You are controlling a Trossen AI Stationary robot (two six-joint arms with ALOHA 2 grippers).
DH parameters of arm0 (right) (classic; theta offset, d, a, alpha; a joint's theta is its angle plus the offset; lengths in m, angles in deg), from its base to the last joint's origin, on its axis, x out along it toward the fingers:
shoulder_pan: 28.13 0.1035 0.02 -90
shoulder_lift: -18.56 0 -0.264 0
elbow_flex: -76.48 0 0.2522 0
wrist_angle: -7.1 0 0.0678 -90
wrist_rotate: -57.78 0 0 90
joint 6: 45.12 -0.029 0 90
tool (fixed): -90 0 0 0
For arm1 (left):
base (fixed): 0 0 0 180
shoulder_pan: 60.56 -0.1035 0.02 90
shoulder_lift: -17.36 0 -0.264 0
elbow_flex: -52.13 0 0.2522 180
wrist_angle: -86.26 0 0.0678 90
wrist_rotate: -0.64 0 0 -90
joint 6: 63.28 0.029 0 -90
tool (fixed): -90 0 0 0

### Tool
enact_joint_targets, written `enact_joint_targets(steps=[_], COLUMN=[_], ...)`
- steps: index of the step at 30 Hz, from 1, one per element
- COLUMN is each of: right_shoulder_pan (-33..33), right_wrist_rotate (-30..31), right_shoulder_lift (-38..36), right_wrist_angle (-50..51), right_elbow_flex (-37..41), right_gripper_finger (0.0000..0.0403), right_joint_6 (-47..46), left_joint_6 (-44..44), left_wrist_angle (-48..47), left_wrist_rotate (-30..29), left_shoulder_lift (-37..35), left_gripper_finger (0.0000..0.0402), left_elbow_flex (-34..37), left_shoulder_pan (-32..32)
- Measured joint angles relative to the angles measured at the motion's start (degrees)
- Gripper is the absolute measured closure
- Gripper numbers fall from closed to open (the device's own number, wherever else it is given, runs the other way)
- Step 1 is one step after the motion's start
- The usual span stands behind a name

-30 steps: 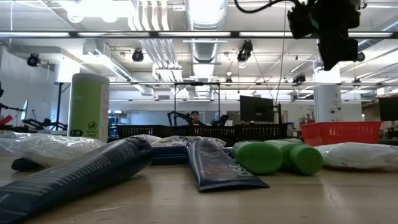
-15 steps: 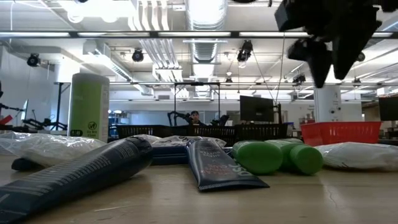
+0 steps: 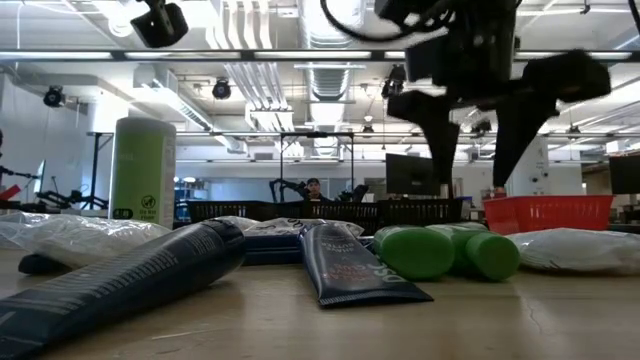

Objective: Pick & Place Travel size toiletries
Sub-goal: Put the top shampoo into the red bin

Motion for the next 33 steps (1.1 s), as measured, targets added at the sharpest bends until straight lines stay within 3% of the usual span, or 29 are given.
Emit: enact_joint_targets(steps=[15,19,28,33], right_shoulder_pan=[-1.50,-1.55,-1.80,-1.83], right_wrist_rotate=[-0.01,-0.17,0.08,-0.30], right_shoulder_lift=[5.64,4.95,4.78,-0.91], right_wrist_angle=[-9.25,-9.67,-8.80,-2.61], right_elbow_flex=[5.85,7.67,5.76,5.02], right_gripper_finger=[0.0110,0.0147,0.0287,0.0289], right_joint_6=[4.59,2.64,-5.25,-14.91], left_joint_6=[-4.98,-5.59,-5.52,-5.17], left_wrist_angle=[-0.25,-0.33,0.14,0.14], left_wrist_rotate=[0.06,0.06,0.02,-0.70], left_shoulder_lift=[3.31,3.53,3.45,3.45], left_gripper_finger=[0.0367,0.0367,0.0367,0.0367], left_elbow_flex=[0.01,-0.02,-0.02,-0.02], left_shoulder_pan=[0.01,0.01,-0.04,-0.04])
